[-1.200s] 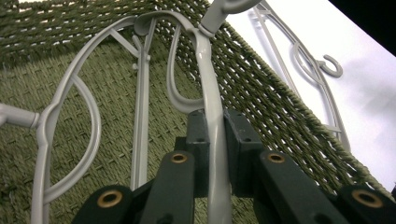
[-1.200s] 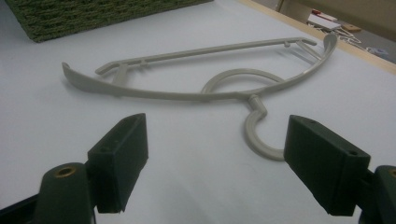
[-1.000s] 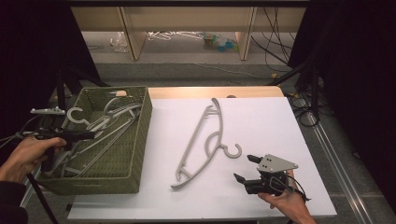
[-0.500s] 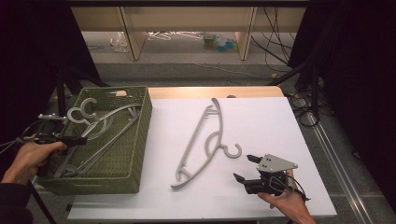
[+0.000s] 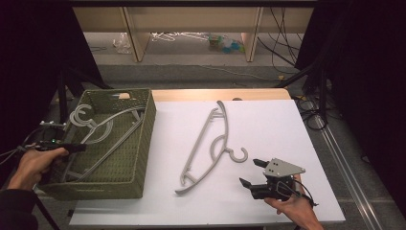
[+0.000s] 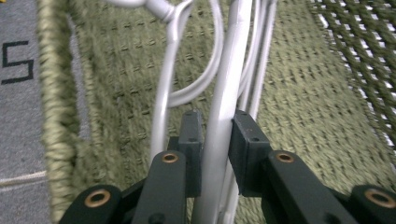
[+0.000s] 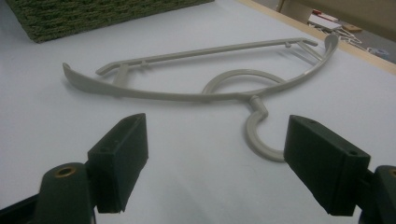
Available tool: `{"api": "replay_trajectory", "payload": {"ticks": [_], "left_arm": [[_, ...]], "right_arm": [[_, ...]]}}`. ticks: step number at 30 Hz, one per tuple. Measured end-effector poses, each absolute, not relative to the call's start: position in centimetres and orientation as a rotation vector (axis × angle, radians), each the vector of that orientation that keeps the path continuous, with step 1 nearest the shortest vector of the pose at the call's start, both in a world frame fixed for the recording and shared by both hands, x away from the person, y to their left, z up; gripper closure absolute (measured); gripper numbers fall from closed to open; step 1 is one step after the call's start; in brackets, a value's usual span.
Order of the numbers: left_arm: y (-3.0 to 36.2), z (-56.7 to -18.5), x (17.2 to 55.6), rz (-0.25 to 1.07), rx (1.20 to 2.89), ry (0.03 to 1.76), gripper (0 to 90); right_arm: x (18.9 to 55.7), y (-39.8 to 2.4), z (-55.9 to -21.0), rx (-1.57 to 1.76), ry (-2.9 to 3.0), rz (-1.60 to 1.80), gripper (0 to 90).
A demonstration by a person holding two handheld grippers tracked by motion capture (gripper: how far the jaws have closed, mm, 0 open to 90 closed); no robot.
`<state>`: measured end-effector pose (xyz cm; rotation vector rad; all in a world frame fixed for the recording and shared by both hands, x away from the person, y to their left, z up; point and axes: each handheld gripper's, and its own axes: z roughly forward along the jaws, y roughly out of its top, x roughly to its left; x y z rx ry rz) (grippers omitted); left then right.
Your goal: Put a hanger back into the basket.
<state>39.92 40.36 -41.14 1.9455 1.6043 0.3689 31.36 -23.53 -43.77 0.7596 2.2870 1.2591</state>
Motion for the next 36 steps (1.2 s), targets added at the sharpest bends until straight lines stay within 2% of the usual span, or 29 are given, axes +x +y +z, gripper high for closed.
{"api": "replay_trajectory", "payload": {"ticks": [3, 6, 10, 12, 20, 29, 32, 33, 34, 36], "left_arm": [[40.1, -41.3, 40.1, 0.390, 1.982, 1.611, 74.8], [39.9, -41.4, 40.2, 0.388, 1.994, 1.615, 67.5], [39.9, -41.0, 40.1, 0.400, 1.969, 1.637, 63.5], [39.9, -40.8, 39.9, 0.421, 1.934, 1.643, 54.5], [39.9, -39.6, 38.8, 0.455, 1.906, 1.624, 49.0], [36.8, -36.3, 36.1, 0.508, 1.947, 1.429, 42.8], [34.0, -35.5, 34.6, 0.496, 1.864, 1.319, 34.1], [31.8, -35.3, 33.4, 0.479, 1.850, 1.249, 33.1], [31.8, -35.3, 33.4, 0.479, 1.850, 1.249, 32.8], [29.3, -35.2, 32.3, 0.467, 1.907, 1.150, 32.6]], "right_arm": [[31.4, -23.5, -43.8, 0.760, 2.286, 1.260, 22.6], [31.3, -23.6, -43.7, 0.761, 2.292, 1.253, 22.6], [31.3, -23.6, -43.7, 0.761, 2.291, 1.255, 22.6], [31.4, -23.6, -43.8, 0.764, 2.285, 1.256, 22.7], [31.3, -23.6, -43.7, 0.762, 2.292, 1.252, 22.8], [31.4, -23.5, -43.8, 0.764, 2.282, 1.259, 22.8], [31.3, -23.6, -43.6, 0.766, 2.280, 1.248, 22.8], [31.3, -23.6, -43.6, 0.771, 2.280, 1.249, 22.7], [31.3, -23.6, -43.6, 0.771, 2.280, 1.249, 22.7], [31.3, -23.7, -43.6, 0.775, 2.275, 1.251, 22.6]]}}
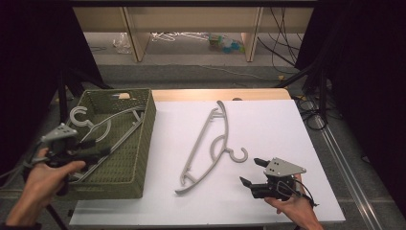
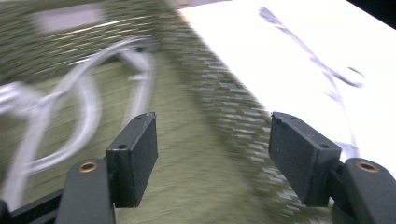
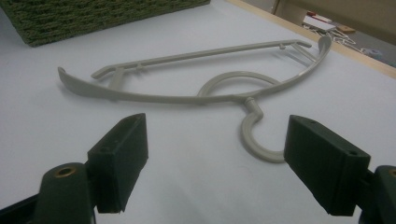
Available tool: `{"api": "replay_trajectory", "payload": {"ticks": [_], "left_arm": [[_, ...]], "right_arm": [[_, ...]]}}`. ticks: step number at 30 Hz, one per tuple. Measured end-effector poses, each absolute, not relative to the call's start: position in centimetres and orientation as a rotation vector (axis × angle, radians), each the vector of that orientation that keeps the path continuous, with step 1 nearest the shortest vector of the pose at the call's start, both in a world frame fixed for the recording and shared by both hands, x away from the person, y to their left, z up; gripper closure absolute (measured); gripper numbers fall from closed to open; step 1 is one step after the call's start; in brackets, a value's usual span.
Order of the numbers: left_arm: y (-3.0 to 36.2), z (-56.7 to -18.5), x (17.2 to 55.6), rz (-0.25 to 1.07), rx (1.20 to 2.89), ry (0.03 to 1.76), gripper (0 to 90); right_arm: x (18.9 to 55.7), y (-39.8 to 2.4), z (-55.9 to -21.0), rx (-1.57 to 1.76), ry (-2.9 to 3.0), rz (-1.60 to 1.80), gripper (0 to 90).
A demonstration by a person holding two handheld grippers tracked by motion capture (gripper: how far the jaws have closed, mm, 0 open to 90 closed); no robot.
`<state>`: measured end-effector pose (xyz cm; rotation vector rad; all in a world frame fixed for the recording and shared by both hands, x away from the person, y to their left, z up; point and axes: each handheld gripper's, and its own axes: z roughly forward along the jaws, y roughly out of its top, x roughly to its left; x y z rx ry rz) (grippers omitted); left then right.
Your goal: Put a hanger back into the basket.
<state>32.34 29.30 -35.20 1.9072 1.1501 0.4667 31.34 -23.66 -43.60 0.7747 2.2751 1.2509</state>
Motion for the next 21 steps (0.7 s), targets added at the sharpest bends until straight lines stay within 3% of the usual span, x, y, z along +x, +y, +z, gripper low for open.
{"api": "replay_trajectory", "payload": {"ticks": [8, 21], "left_arm": [[21.2, -35.6, 30.6, 0.376, 1.956, 0.964, 27.6], [12.1, -39.1, 32.3, 0.322, 2.152, 0.807, 25.0]], "right_arm": [[31.3, -23.8, -43.5, 0.794, 2.256, 1.261, 22.7], [31.4, -24.2, -43.4, 0.832, 2.229, 1.270, 22.6]]}}
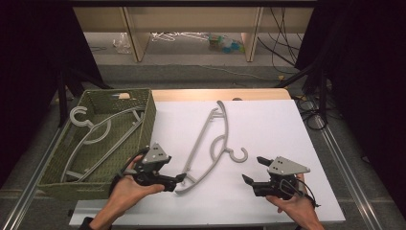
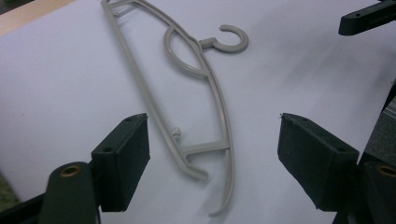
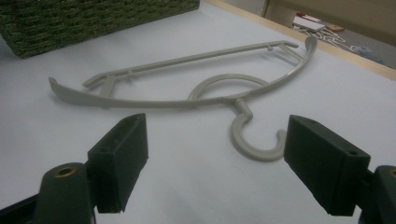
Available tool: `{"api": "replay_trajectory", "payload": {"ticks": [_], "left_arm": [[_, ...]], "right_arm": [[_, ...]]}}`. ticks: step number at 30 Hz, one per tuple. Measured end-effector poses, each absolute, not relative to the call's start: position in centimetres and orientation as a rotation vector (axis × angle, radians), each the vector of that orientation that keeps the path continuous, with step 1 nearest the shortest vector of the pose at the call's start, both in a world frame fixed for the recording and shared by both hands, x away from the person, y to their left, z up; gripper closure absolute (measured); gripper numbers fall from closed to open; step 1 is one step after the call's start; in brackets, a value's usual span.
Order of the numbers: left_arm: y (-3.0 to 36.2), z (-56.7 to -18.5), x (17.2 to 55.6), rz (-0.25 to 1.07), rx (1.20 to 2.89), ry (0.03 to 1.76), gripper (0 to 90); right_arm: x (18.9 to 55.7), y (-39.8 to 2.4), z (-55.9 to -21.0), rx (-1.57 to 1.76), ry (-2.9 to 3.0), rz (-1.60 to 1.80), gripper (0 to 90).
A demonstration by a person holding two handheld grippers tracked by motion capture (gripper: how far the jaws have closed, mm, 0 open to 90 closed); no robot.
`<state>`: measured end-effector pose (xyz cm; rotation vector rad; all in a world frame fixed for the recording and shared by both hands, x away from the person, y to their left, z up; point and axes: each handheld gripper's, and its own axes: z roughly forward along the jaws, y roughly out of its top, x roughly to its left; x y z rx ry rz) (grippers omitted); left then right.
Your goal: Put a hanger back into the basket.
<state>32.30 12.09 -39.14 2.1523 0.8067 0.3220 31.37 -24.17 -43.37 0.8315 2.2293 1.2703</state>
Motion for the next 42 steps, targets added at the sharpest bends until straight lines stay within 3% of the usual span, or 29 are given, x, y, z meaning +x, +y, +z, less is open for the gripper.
{"api": "replay_trajectory", "payload": {"ticks": [15, 19, 42], "left_arm": [[4.0, -44.5, 37.2, 0.275, 2.316, 0.830, 24.2], [3.0, -45.1, 37.9, 0.241, 2.337, 0.844, 29.5], [-0.1, -47.5, 40.4, 0.216, 2.452, 0.891, 31.6]], "right_arm": [[31.3, -24.4, -43.3, 0.836, 2.230, 1.278, 22.6], [31.3, -24.4, -43.4, 0.833, 2.234, 1.279, 22.6], [31.1, -24.5, -43.4, 0.842, 2.241, 1.293, 22.4]]}}
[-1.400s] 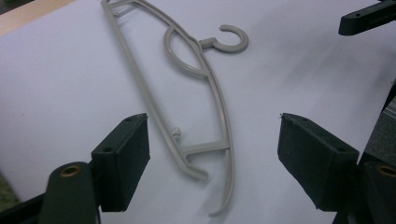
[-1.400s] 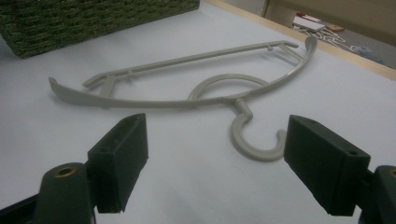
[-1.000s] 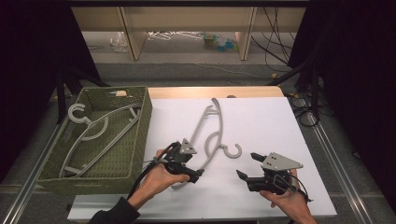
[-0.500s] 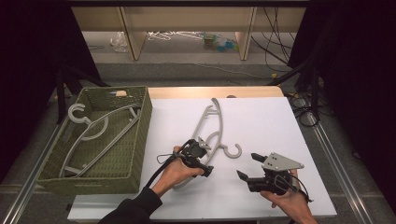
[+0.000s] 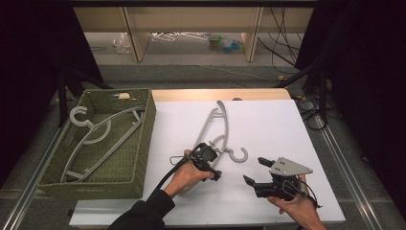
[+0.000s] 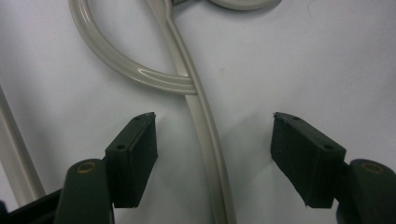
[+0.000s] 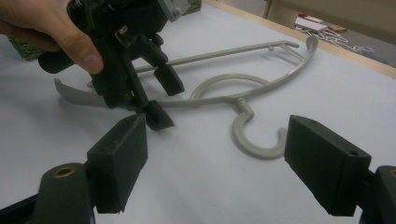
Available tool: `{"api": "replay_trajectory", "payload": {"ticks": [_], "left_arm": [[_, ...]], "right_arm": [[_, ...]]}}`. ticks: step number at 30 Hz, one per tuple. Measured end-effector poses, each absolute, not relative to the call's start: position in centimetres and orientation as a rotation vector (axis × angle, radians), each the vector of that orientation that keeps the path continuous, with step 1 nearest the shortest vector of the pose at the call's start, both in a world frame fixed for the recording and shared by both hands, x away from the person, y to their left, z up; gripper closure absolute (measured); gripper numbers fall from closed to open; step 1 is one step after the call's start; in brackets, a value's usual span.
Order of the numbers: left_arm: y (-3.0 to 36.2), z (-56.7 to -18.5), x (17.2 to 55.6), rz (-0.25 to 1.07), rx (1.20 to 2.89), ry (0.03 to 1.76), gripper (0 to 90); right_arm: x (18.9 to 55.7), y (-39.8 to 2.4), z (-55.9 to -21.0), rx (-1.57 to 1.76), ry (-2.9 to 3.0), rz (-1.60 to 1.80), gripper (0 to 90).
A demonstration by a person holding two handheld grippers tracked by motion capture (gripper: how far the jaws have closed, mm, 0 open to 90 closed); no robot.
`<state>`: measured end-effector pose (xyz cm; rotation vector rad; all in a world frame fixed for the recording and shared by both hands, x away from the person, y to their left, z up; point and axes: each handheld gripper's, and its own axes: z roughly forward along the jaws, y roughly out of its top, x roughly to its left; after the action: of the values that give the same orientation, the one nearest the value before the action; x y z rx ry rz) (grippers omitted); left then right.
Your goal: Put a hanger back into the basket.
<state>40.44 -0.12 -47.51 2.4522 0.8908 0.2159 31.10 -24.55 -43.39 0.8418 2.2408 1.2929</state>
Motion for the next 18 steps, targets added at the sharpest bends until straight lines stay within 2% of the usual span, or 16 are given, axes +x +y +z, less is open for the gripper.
{"api": "replay_trajectory", "payload": {"ticks": [2, 5, 10, 13, 18], "left_arm": [[-0.13, -47.47, 40.58, 0.206, 2.447, 0.904, 32.3], [-0.03, -47.33, 40.82, 0.210, 2.452, 0.915, 39.4], [-0.09, -47.25, 40.87, 0.224, 2.451, 0.937, 43.2], [-0.66, -47.05, 40.48, 0.231, 2.475, 0.900, 52.8], [-0.86, -47.03, 40.50, 0.222, 2.477, 0.904, 57.0]], "right_arm": [[31.20, -24.59, -43.41, 0.829, 2.229, 1.289, 22.3], [31.22, -24.53, -43.47, 0.837, 2.238, 1.285, 22.3], [31.20, -24.53, -43.46, 0.833, 2.236, 1.286, 22.4], [31.20, -24.44, -43.43, 0.824, 2.238, 1.284, 22.4], [31.21, -24.48, -43.39, 0.818, 2.242, 1.286, 22.4]]}}
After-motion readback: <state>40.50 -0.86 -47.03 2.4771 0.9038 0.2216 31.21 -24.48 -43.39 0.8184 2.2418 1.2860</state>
